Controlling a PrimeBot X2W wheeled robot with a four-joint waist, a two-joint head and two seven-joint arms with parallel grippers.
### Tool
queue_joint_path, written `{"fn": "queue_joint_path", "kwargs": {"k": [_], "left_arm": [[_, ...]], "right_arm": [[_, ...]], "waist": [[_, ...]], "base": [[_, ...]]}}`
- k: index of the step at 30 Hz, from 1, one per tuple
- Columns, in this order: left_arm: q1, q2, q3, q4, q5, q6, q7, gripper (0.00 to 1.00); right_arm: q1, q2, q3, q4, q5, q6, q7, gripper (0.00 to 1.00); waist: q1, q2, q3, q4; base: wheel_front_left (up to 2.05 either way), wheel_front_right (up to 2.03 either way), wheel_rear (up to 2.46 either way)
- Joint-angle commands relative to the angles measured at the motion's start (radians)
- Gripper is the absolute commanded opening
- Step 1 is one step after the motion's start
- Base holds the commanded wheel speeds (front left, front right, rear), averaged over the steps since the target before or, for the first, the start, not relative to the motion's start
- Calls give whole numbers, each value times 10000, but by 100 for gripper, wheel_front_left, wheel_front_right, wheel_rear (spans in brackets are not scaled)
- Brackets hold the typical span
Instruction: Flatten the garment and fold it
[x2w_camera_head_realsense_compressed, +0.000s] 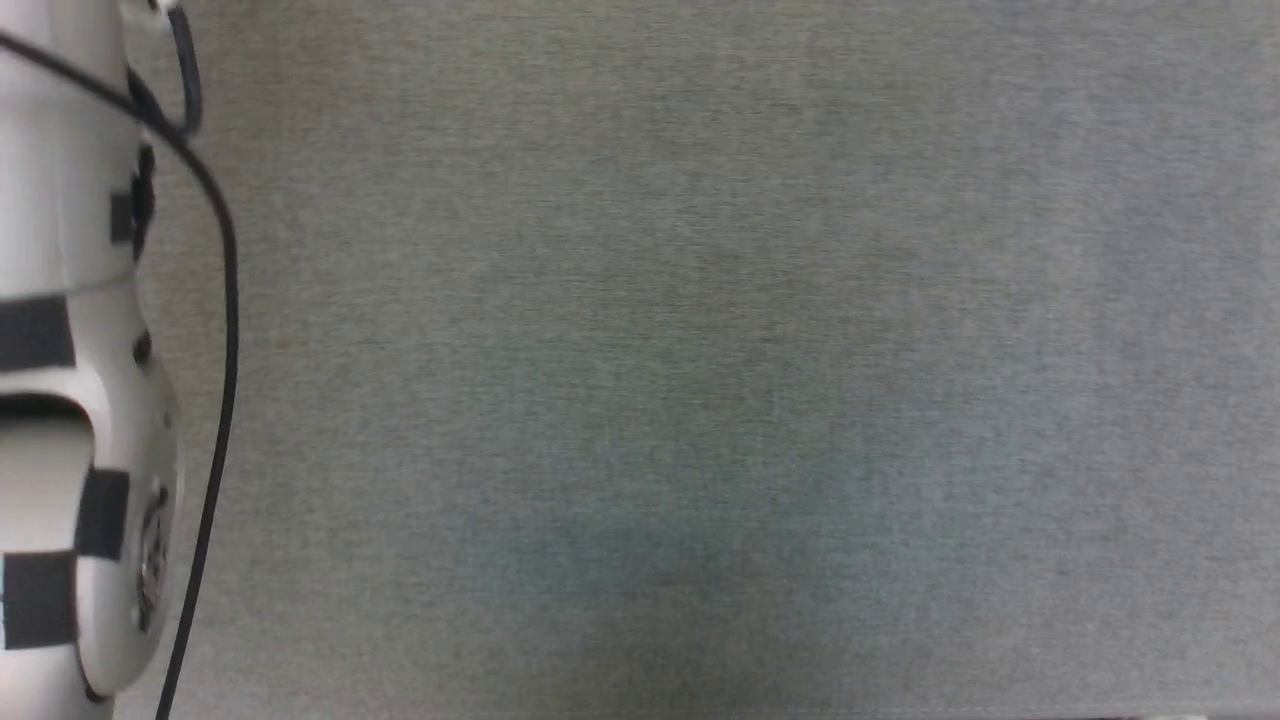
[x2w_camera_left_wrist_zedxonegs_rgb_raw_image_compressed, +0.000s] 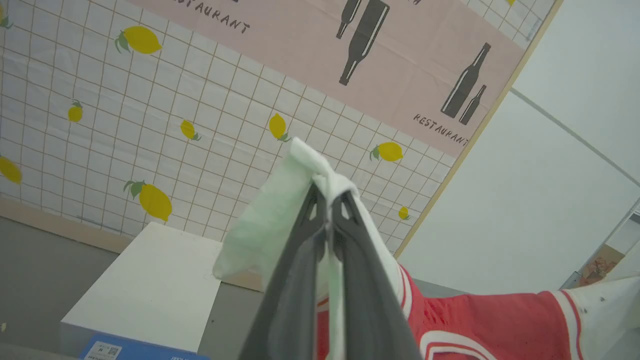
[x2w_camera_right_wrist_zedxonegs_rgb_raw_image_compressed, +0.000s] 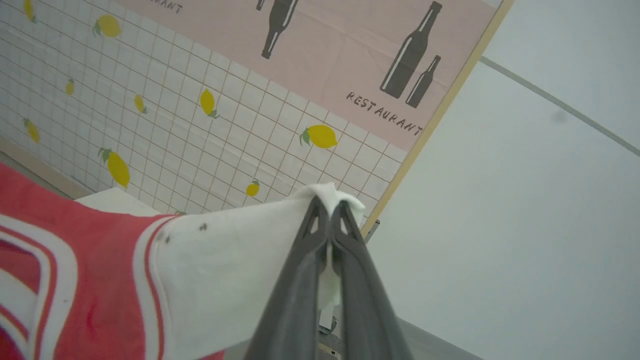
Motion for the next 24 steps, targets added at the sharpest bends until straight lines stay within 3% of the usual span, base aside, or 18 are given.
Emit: {"fn": "queue_joint_path", "kwargs": {"k": [1, 6, 10, 15, 17, 24], "left_arm": [[267, 138, -54, -181, -122, -94, 175, 0], [1621, 341, -14, -1381, -747, -130, 1269, 0], [3211, 413, 245, -2908, -1402, 358, 2158, 0], [5519, 454, 675, -5013, -2087, 1293, 3001, 0], [8215, 462, 1138, -6778, -2477, 2182, 3373, 0], [11337, 136, 1318, -7896, -3023, 2264, 3369, 0]], "right_arm": [[285, -131, 167, -79, 338, -15, -89, 0], [1590, -878, 885, -1234, 2109, -15, 127, 0], [3286, -1584, 744, -2826, 3365, -15, 776, 0], [5739, -2108, -6, -4801, 4341, -15, 1804, 0], [8732, -1602, -1366, -7040, 4564, -15, 2834, 0], [11954, -34, -2941, -8987, 4482, -15, 3491, 0]], "waist": [[-4, 0, -153, 107], [-4, 0, -601, 195], [-4, 0, -1054, 205], [-4, 0, -1705, 147], [-4, 0, -2518, 54], [-4, 0, -3554, 34]], "base": [[0, 0, 0], [0, 0, 0], [0, 0, 0], [0, 0, 0], [0, 0, 0], [0, 0, 0]]}}
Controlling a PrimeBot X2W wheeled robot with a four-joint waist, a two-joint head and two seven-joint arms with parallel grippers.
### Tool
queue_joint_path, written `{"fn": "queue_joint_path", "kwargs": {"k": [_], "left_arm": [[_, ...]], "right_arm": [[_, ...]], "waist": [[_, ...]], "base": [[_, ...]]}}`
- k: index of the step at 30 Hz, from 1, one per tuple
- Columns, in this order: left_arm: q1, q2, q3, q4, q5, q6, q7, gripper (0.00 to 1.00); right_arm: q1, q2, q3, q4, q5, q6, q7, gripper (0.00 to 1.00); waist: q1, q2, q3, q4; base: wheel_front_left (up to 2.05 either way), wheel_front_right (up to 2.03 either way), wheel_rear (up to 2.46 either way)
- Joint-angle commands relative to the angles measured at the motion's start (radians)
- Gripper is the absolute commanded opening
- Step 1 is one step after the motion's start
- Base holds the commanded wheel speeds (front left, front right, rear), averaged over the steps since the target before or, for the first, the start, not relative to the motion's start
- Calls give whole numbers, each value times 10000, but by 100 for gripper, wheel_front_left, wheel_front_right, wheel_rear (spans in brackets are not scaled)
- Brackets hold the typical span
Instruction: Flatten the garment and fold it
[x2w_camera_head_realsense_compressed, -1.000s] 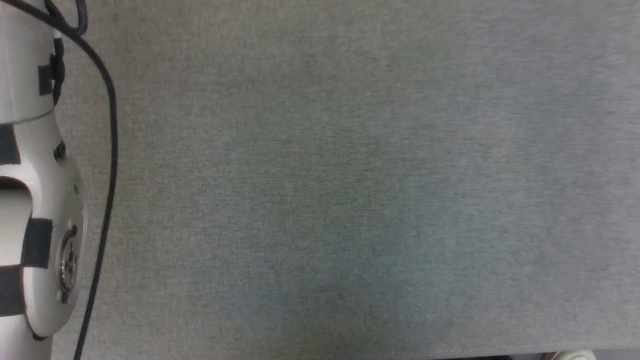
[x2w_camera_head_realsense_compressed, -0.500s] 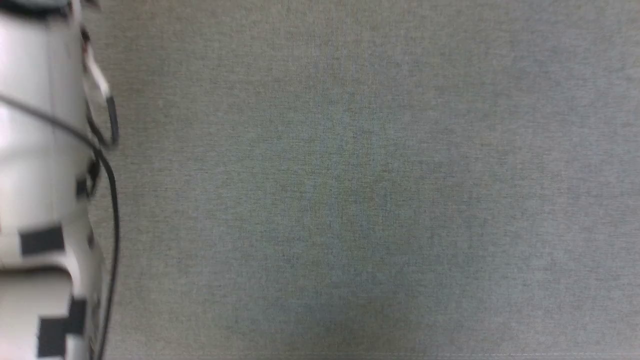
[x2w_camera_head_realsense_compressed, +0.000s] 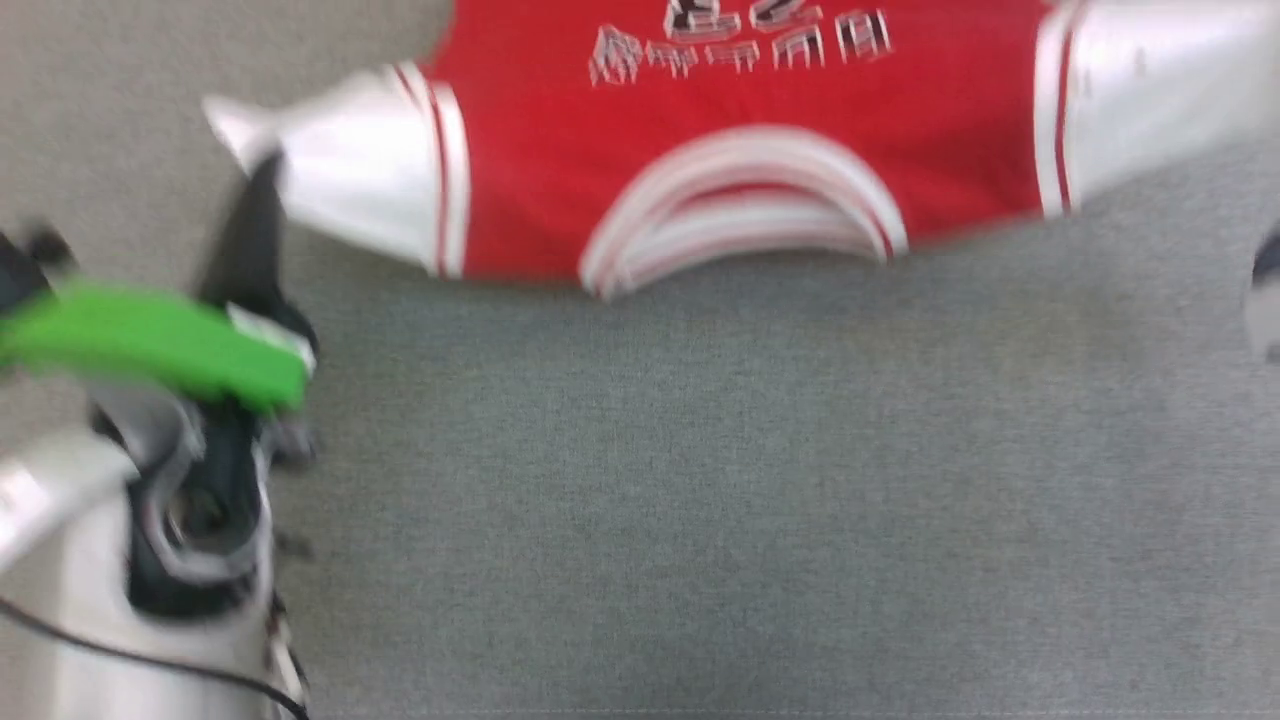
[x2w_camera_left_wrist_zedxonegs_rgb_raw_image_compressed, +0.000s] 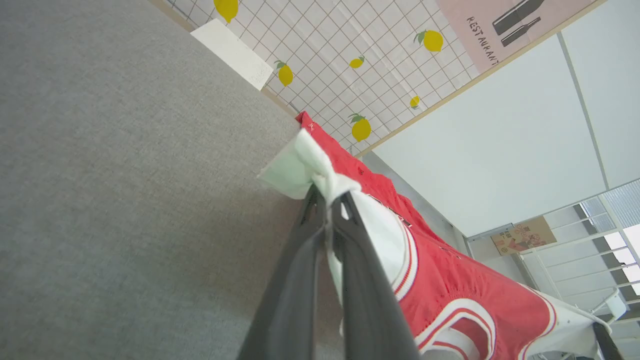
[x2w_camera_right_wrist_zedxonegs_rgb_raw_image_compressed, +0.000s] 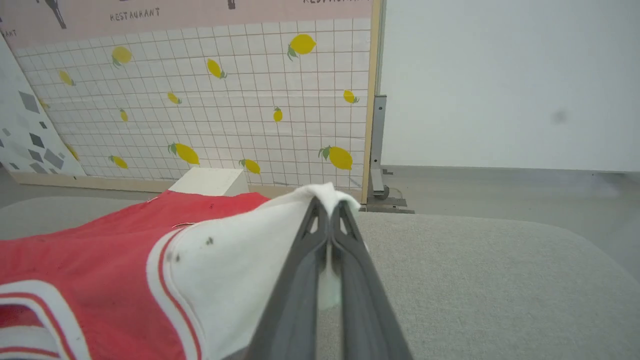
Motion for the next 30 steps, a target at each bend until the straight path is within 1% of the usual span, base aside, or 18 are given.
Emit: {"fn": "queue_joint_path", "kwargs": {"k": [1, 3, 7, 10, 12, 19, 22, 26, 30], "left_arm": [[635, -134, -11, -154, -144, -59, -101, 0], [1434, -213, -146, -373, -77, -116, -207, 0], [2869, -310, -377, -729, 85, -87, -354, 0], [3822, -406, -390, -799, -52, -173, -454, 0], [4381, -442, -369, -793, -165, -228, -484, 0], [5959, -528, -345, -849, -345, -333, -621, 0], [6500, -507, -270, -1041, -417, -326, -634, 0], [6879, -430, -264, -1296, -333, -264, -627, 0], [6770, -368, -590, -1365, -83, -257, -522, 0]], "right_arm": [[592, 368, -410, -350, -25, -15, 55, 0], [1419, 824, -835, -789, -119, -15, 161, 0], [2773, 1640, -1452, -1523, -286, -15, 290, 0], [3614, 2107, -1860, -1896, -335, -15, 332, 0], [4091, 2306, -2098, -2084, -363, -15, 336, 0], [5528, 2575, -2543, -2456, -238, -15, 415, 0], [6098, 2584, -2594, -2346, 198, -15, 365, 0], [6648, 2587, -2561, -2192, 538, -15, 258, 0], [6904, 2588, -2369, -2000, 416, -15, 304, 0]], "waist": [[1, 0, -733, -7], [1, 0, -938, 43], [1, 0, -1231, 74], [1, 0, -1522, 78], [1, 0, -1743, 85], [1, 0, -2557, 122], [1, 0, -2902, 109], [1, 0, -3135, 119], [1, 0, -3105, 161]], "base": [[0, 0, 0], [0, 0, 0], [0, 0, 0], [0, 0, 0], [0, 0, 0], [0, 0, 0], [0, 0, 0], [0, 0, 0], [0, 0, 0]]}}
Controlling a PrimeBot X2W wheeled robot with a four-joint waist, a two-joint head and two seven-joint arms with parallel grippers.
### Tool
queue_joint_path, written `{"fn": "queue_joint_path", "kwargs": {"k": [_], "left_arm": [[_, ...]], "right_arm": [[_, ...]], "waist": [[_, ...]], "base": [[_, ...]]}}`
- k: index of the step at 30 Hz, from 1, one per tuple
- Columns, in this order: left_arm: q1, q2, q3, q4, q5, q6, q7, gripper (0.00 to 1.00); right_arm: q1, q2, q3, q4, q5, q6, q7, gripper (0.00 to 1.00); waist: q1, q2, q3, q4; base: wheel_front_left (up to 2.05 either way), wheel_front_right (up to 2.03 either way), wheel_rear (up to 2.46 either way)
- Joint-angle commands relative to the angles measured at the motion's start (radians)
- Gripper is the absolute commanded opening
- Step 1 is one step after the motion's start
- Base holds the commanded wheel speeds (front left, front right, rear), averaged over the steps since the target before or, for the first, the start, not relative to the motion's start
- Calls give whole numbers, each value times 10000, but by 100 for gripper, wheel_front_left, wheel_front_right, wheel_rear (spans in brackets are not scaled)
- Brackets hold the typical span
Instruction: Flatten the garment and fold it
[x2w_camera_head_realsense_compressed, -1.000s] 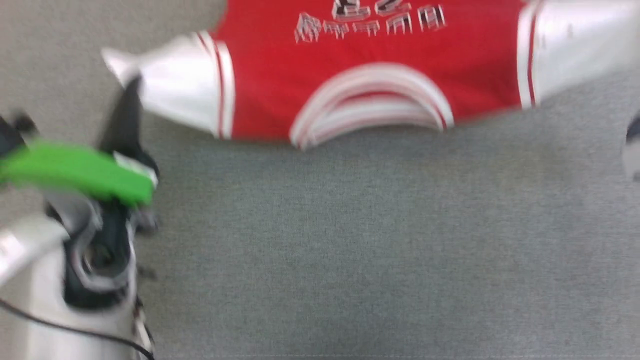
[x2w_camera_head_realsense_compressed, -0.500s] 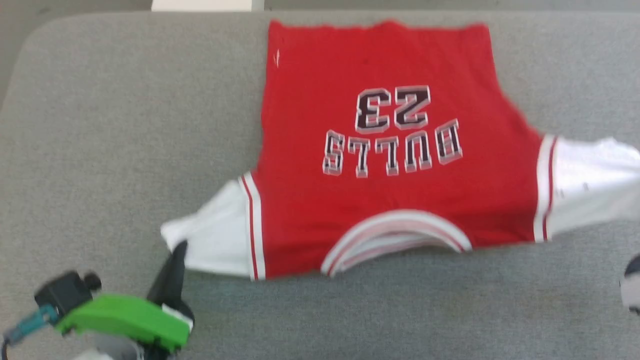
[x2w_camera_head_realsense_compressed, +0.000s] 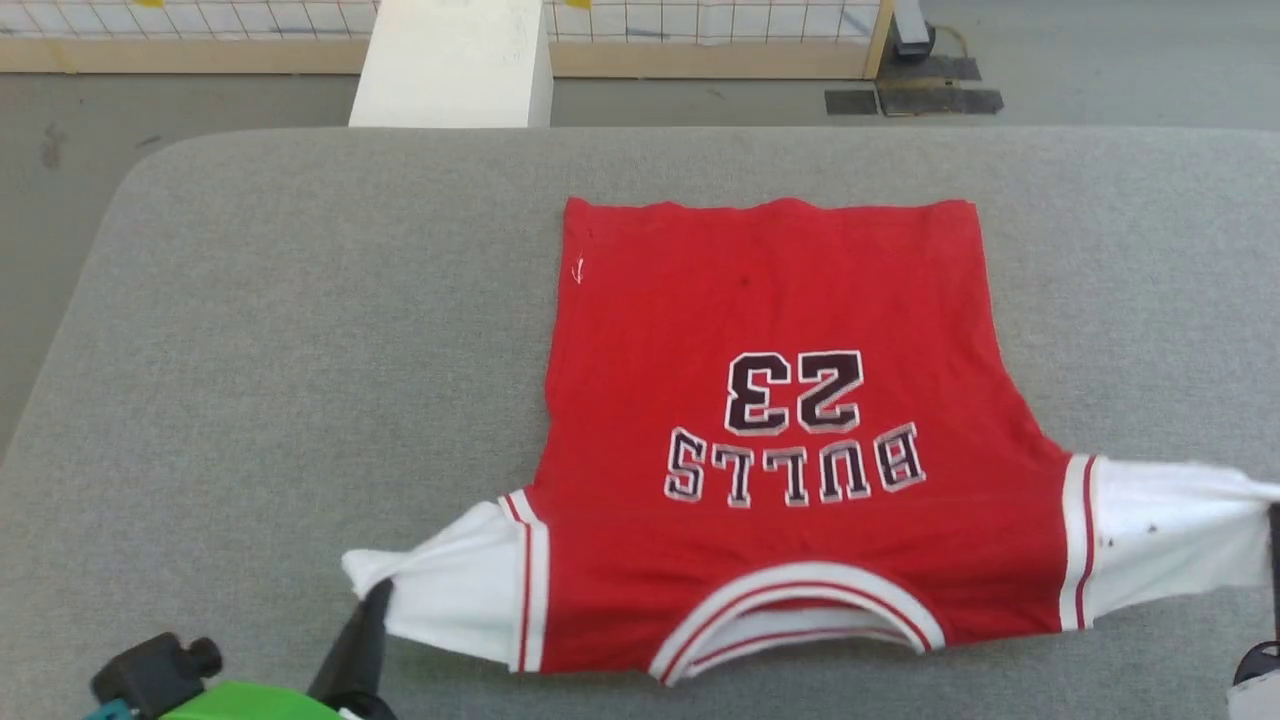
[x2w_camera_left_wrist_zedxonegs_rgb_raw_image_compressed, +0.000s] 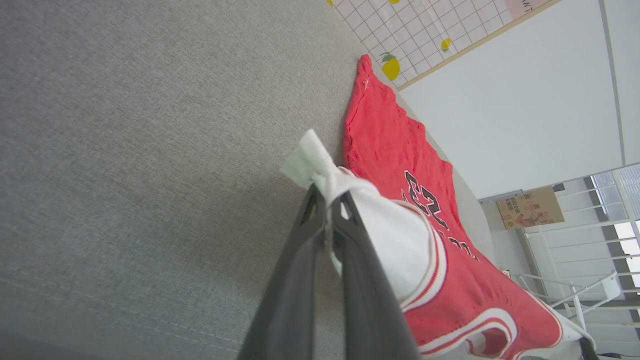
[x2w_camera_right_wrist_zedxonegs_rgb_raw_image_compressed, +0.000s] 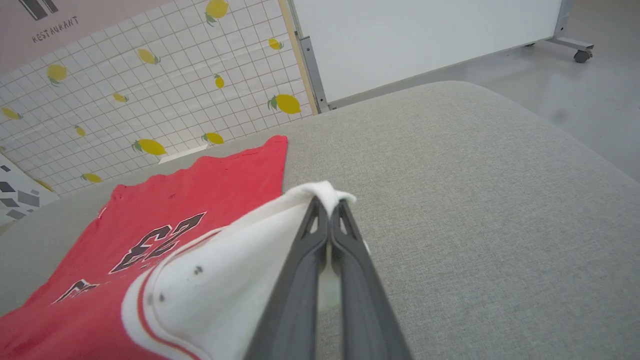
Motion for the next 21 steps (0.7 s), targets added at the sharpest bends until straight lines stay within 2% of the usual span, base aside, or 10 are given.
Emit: {"fn": "queue_joint_path", "kwargs": {"k": [1, 9, 16, 21], "left_arm": [[-88, 89, -88, -9, 205, -5, 34, 0], [-1020, 171, -774, 288, 676, -28, 355, 0], [-1387, 137, -1009, 417, 811, -19, 441, 0], [-1557, 140, -1115, 376, 871, -7, 503, 0]], "right_arm": [[74, -1, 70, 71, -148, -15, 33, 0], [-245, 0, 927, 1306, -1168, -15, 808, 0], [-811, -182, 1559, 3398, -1988, -15, 1626, 0], [-1265, -335, 1753, 4637, -2376, -15, 1462, 0]], "waist": [[1, -1, 55, 45], [1, -1, 345, 84], [1, -1, 498, 121], [1, -1, 545, 260]], "base": [[0, 0, 0], [0, 0, 0], [0, 0, 0], [0, 0, 0]]}}
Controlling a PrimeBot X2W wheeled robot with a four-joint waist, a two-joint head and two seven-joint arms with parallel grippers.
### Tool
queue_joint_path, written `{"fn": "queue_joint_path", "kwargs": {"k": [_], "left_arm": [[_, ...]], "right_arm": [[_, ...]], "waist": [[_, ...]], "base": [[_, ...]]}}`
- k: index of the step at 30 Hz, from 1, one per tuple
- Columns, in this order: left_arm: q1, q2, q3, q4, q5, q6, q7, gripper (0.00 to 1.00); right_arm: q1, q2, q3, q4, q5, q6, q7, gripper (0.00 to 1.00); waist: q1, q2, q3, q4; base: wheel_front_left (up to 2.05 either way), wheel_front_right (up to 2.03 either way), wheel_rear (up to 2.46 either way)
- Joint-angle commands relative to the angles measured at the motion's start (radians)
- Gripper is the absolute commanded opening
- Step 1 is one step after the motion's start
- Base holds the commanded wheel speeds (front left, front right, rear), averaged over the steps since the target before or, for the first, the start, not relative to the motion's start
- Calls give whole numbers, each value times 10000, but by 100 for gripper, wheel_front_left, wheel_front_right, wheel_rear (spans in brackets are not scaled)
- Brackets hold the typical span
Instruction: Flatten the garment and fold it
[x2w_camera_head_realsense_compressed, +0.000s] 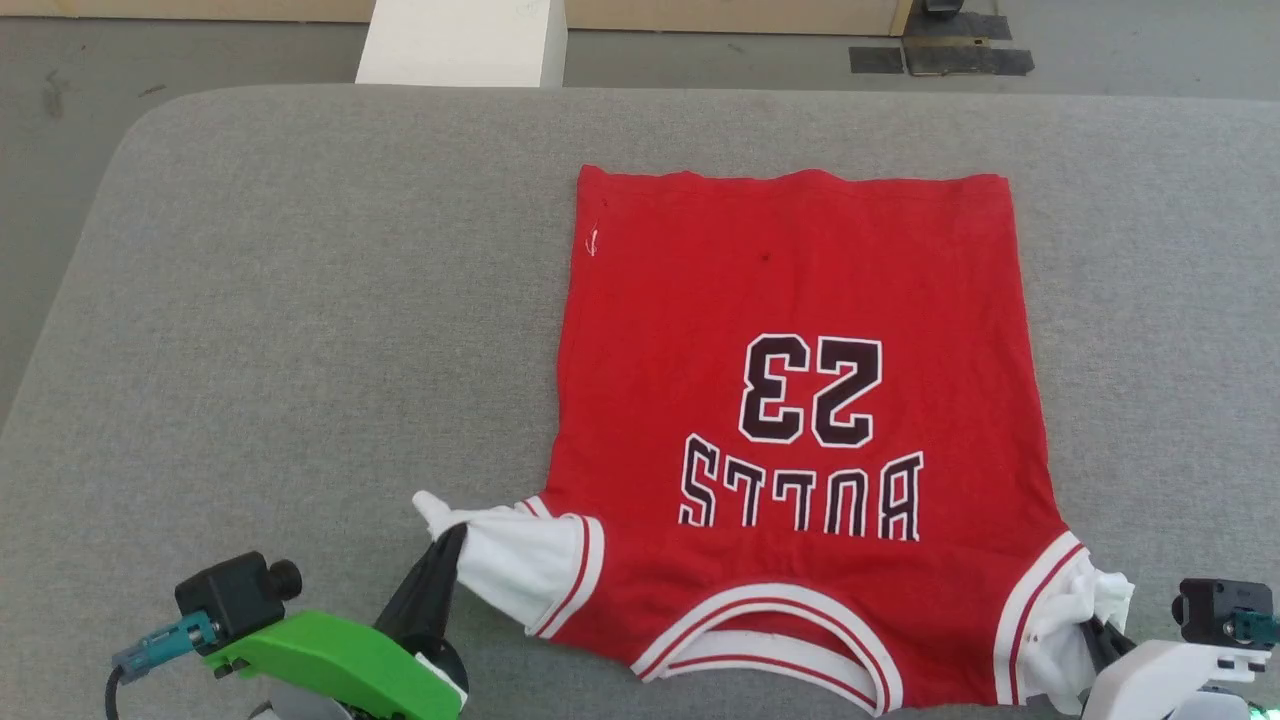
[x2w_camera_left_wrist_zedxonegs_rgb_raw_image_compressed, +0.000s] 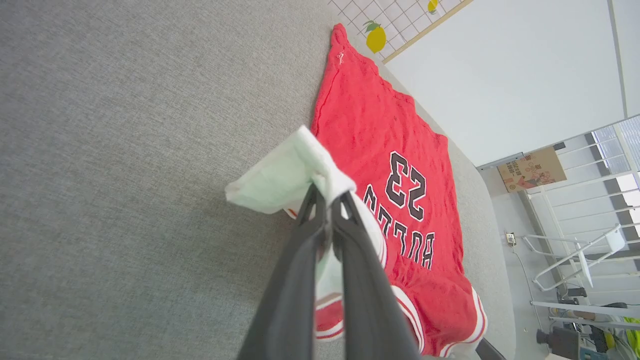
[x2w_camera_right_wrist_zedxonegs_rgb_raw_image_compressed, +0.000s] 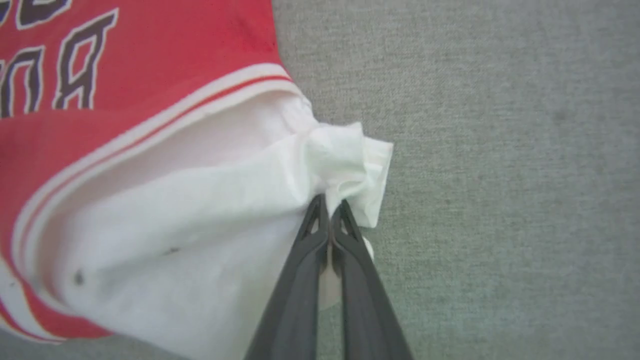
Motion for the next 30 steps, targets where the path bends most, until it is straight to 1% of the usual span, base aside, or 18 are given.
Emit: {"fn": "queue_joint_path", "kwargs": {"k": [1, 2, 4, 5, 6, 9, 11, 15, 16, 18, 20, 22, 23, 25, 27, 30], "left_arm": [[-219, 43, -2, -47, 111, -2, 17, 0], [-226, 39, 0, -84, 118, 3, 3, 0], [-212, 28, 13, -151, 124, 12, -32, 0], [-205, 19, 18, -183, 128, 14, -55, 0], [-203, 12, 12, -221, 139, 18, -71, 0], [-230, 1, -28, -356, 192, -1, -123, 0], [-258, -1, -67, -459, 253, -14, -162, 0], [-365, -38, -179, -689, 382, -57, -253, 0], [-408, -50, -216, -752, 418, -74, -277, 0], [-506, -67, -292, -836, 481, -114, -305, 0], [-638, -76, -369, -894, 551, -156, -321, 0], [-810, -89, -438, -914, 622, -192, -332, 0], [-882, -90, -474, -925, 659, -207, -330, 0], [-1067, -90, -578, -950, 737, -249, -302, 0], [-1259, -87, -694, -988, 811, -297, -254, 0], [-1563, -79, -867, -1079, 954, -357, -190, 0]], "right_arm": [[-275, 12, 31, 246, -24, -15, -107, 0], [-360, 39, 13, 377, 20, -15, -147, 0], [-473, 57, 39, 482, 60, -15, -191, 45], [-504, 56, 36, 465, 105, -15, -201, 89], [-514, 57, -1, 404, 203, -15, -119, 100], [-491, -66, -168, -301, 661, -15, 330, 100], [-419, -256, -362, -1128, 919, -15, 807, 100], [-531, -637, -1038, -3357, 1321, -15, 1853, 100], [-709, -780, -1219, -3956, 1359, -15, 2110, 100], [-1215, -1070, -1433, -4738, 1403, -15, 2507, 100], [-1904, -1377, -1529, -5117, 1397, -15, 2747, 100], [-2625, -1606, -1441, -5157, 1301, -15, 2963, 100], [-2985, -1641, -1399, -5060, 1279, -15, 3076, 100], [-3810, -1914, -1146, -4650, 1114, -15, 3281, 100], [-4660, -1875, -1017, -4093, 921, -15, 3437, 100], [-5920, -2003, -742, -3018, 557, -15, 3703, 100]], "waist": [[1, 0, 20, 40], [1, 0, 24, 42], [1, 0, 29, 20], [1, 0, 39, 14], [1, 0, 64, 17], [1, 0, 182, 26], [1, 0, 314, 44], [1, 0, 683, 88], [1, 0, 808, 101], [1, 0, 1008, 138], [1, 0, 1237, 198], [1, 0, 1458, 274], [1, 0, 1570, 312], [1, 0, 1822, 422], [1, 0, 2082, 550], [1, 0, 2534, 802]], "base": [[0, 0, 0], [0, 0, 0], [0, 0, 0], [0, 0, 0], [0, 0, 0], [0, 0, 0], [0, 0, 0], [0, 0, 0], [0, 0, 0], [0, 0, 0], [0, 0, 0], [0, 0, 0], [0, 0, 0], [0, 0, 0], [0, 0, 0], [0, 0, 0]]}}
